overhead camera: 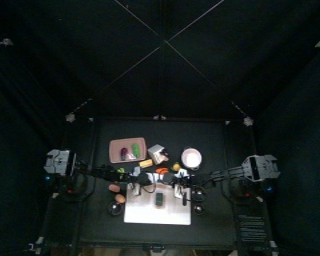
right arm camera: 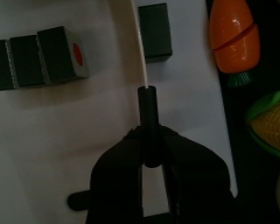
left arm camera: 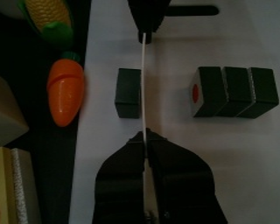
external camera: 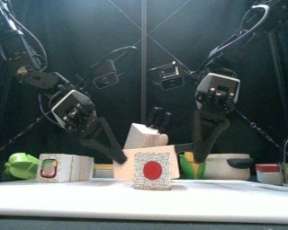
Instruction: Cut second piece of sushi
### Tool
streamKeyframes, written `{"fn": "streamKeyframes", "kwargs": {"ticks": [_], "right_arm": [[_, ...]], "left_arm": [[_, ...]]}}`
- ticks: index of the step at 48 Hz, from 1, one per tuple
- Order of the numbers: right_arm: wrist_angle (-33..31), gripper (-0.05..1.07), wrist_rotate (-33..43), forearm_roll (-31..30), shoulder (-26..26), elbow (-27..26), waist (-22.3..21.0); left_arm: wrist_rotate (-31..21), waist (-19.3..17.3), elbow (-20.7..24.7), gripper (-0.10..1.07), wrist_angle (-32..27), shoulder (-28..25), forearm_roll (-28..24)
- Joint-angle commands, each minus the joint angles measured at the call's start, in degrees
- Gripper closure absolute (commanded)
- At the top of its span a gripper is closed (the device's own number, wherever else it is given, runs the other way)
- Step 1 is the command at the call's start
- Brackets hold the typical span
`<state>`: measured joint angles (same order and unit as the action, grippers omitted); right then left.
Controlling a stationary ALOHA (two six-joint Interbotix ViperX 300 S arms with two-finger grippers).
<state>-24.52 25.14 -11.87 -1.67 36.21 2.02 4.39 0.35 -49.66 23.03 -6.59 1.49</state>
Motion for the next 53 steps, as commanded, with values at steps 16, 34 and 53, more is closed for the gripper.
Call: {"fn": "streamKeyframes", "kwargs": {"ticks": [16,34,53], "right_arm": [[-2.5,0.71,0.1,0.4,6.8,-3.1,5.4],[-2.7,0.71,0.2,1.9,7.3,-3.0,9.7],[-2.7,0.71,0.1,1.7,6.9,-2.5,9.1]], "left_arm": [[-0.3,5.7,3.0,0.62,0.5,7.1,-0.3],[-0.4,9.6,2.5,0.62,-2.2,6.8,0.4],[-0.3,9.1,2.5,0.62,-2.3,6.5,0.4]]}}
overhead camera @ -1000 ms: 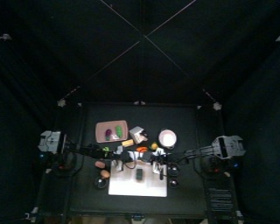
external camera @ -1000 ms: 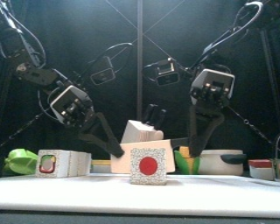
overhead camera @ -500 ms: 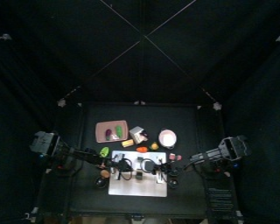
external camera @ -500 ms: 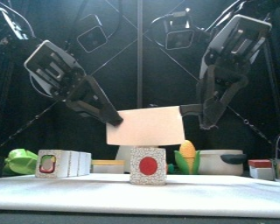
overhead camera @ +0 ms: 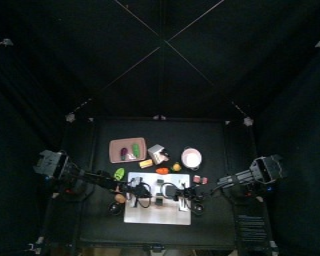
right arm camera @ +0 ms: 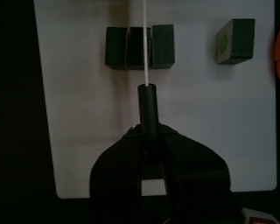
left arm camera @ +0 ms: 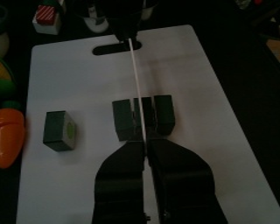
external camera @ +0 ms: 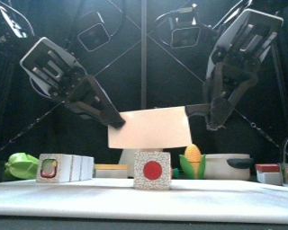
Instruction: Cut second piece of sushi
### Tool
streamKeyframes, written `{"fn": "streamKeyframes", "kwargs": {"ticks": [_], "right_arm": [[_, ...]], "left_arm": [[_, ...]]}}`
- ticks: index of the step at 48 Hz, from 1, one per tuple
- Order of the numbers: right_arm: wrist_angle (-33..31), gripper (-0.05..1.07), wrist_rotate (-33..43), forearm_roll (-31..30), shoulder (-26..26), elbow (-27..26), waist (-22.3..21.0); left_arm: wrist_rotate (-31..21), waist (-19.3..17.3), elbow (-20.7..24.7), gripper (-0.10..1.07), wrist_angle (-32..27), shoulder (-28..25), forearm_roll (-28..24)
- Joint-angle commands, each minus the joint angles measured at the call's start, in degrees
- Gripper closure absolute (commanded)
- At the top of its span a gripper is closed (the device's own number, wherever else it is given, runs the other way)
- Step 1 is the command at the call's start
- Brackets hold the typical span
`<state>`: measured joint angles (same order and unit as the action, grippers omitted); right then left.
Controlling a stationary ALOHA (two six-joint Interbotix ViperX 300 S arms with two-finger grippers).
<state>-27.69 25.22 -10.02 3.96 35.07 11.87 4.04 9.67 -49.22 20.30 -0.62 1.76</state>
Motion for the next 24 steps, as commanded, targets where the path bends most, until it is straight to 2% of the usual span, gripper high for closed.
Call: {"fn": "streamKeyframes", "kwargs": {"ticks": [1,14,24], "right_arm": [[0.4,0.71,0.0,-0.2,1.1,-1.4,-0.8],[0.4,0.71,0.0,-0.4,-1.1,-1.8,-1.1],[0.4,0.71,0.0,-1.1,-0.5,-2.2,-1.7]], "left_arm": [[0.1,-0.2,2.0,0.62,0.4,0.5,0.1],[0.1,-0.3,2.2,0.62,0.4,-1.1,0.1],[0.2,-0.5,2.6,0.62,0.4,-0.5,0.0]]}}
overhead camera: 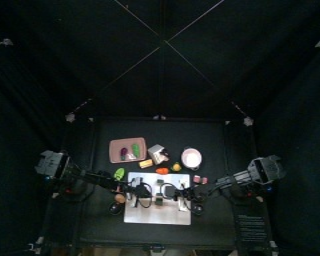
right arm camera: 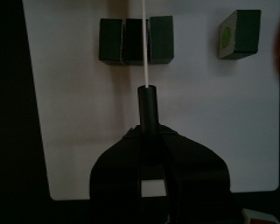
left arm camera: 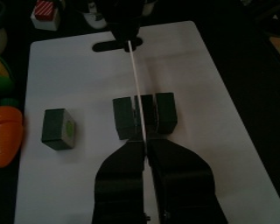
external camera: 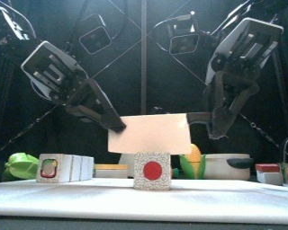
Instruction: Cut second piece of sushi
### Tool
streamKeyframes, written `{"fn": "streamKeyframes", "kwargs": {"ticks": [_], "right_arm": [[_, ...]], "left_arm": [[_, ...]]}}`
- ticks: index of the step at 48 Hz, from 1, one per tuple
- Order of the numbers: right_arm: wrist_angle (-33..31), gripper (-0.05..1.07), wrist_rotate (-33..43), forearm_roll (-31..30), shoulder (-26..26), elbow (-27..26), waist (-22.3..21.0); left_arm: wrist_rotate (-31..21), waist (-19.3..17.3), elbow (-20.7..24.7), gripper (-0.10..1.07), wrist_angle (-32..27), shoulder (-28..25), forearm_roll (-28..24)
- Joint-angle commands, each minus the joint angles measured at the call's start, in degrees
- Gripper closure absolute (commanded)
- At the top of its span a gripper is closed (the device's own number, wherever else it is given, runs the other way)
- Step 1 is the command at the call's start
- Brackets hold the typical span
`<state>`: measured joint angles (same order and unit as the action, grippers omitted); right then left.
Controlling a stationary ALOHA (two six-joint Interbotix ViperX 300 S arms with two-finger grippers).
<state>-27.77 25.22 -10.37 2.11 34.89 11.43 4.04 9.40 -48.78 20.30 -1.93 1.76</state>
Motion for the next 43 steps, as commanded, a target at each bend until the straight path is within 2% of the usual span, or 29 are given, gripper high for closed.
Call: {"fn": "streamKeyframes", "kwargs": {"ticks": [1,19,43], "right_arm": [[0.5,0.71,0.0,-0.9,1.5,-2.1,-1.1],[0.5,0.71,0.0,-1.4,3.1,-2.0,-1.1],[1.1,0.71,0.0,-1.4,1.0,-1.7,-1.9]], "left_arm": [[0.2,-0.3,2.2,0.62,0.4,1.0,-0.1],[0.3,-0.3,2.0,0.62,0.4,2.6,-0.5],[0.2,-0.4,2.2,0.62,0.4,0.0,-0.4]]}}
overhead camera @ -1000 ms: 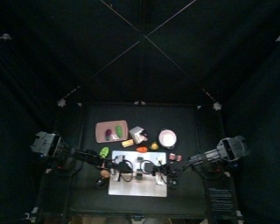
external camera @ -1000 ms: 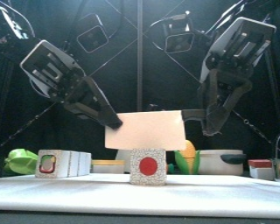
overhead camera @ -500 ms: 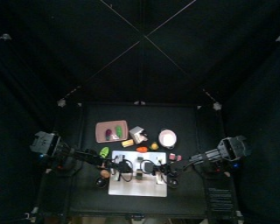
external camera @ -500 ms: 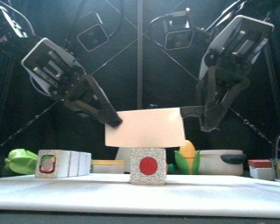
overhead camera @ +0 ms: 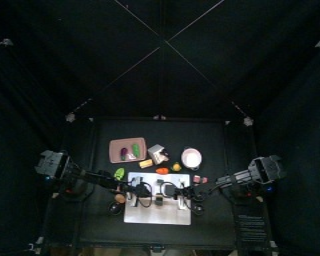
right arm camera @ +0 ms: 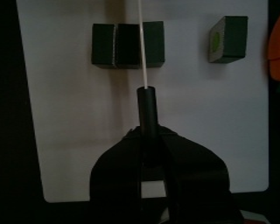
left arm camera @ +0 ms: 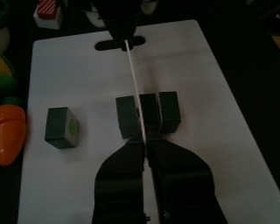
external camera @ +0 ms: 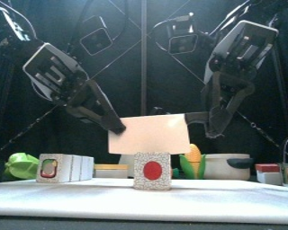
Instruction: Cut second piece of sushi
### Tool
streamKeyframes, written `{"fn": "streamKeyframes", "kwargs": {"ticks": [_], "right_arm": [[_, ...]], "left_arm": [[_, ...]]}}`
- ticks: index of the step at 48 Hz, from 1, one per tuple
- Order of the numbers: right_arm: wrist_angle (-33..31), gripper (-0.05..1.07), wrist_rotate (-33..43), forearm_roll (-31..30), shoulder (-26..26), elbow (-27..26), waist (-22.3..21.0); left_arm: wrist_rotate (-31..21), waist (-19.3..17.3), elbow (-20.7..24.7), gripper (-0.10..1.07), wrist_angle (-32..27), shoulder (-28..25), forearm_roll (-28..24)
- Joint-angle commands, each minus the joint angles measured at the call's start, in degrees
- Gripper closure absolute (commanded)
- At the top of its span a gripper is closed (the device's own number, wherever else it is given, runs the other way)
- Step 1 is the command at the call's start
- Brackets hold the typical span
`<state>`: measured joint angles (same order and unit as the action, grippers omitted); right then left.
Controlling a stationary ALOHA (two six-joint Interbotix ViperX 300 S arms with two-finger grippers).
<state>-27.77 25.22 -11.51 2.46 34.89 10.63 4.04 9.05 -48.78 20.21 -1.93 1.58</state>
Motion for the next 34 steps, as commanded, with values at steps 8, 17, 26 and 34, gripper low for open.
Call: {"fn": "streamKeyframes", "kwargs": {"ticks": [8,17,26,34], "right_arm": [[1.4,0.71,0.0,-0.1,-0.3,-1.5,-1.2],[1.8,0.71,0.0,0.0,-2.1,-1.7,-1.2],[1.9,0.71,0.0,0.1,-3.3,-1.8,-1.1],[3.3,0.71,0.0,0.7,-5.3,-1.5,-1.1]], "left_arm": [[0.1,-0.3,2.1,0.62,0.5,-0.6,-0.1],[0.0,-0.6,2.2,0.62,0.5,-2.1,0.2],[0.0,-0.9,2.4,0.62,0.5,-3.4,0.6],[-0.1,-1.0,2.4,0.62,0.4,-5.4,1.6]]}}
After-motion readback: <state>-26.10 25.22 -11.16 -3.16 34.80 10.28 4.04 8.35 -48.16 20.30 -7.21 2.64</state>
